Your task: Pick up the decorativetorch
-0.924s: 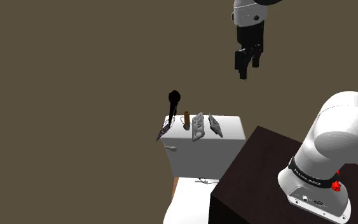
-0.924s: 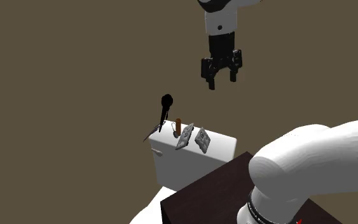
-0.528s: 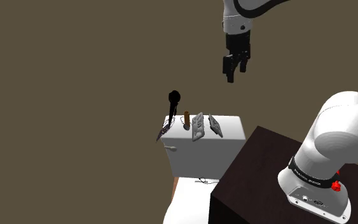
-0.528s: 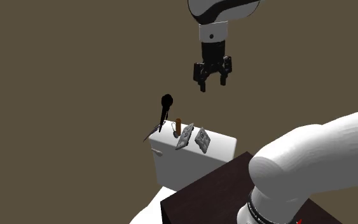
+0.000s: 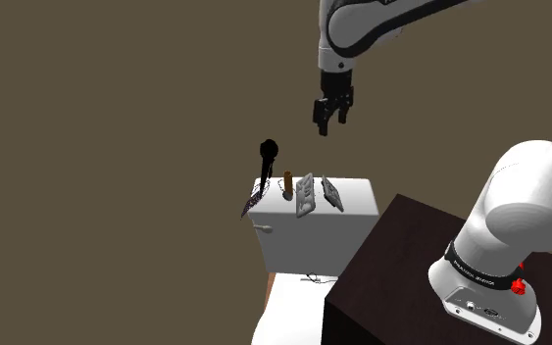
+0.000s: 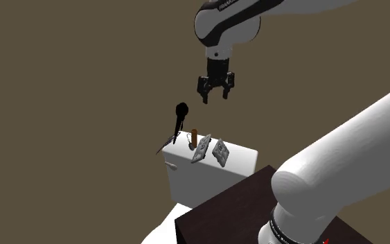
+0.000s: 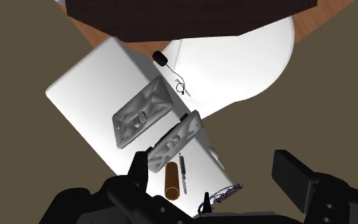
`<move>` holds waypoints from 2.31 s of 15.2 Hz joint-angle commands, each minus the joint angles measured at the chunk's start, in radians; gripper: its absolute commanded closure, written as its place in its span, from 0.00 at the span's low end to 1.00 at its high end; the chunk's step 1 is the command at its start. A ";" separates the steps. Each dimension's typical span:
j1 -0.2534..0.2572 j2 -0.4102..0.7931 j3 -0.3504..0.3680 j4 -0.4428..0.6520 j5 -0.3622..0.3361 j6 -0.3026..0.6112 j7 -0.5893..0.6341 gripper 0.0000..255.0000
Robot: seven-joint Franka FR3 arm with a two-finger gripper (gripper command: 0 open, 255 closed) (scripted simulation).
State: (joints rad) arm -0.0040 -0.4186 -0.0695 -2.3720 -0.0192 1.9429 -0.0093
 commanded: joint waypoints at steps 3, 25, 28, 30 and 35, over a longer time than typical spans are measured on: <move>0.013 0.139 -0.019 0.049 0.048 0.134 -0.028 0.00; 0.002 0.769 -0.006 0.510 0.382 0.453 -0.248 0.00; -0.001 0.795 0.000 0.497 0.396 0.490 -0.265 0.00; -0.001 0.795 0.000 0.497 0.396 0.490 -0.265 0.00; -0.001 0.793 -0.001 0.496 0.396 0.489 -0.265 1.00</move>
State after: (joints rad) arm -0.0051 0.3740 -0.0704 -1.8759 0.3762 2.4321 -0.2743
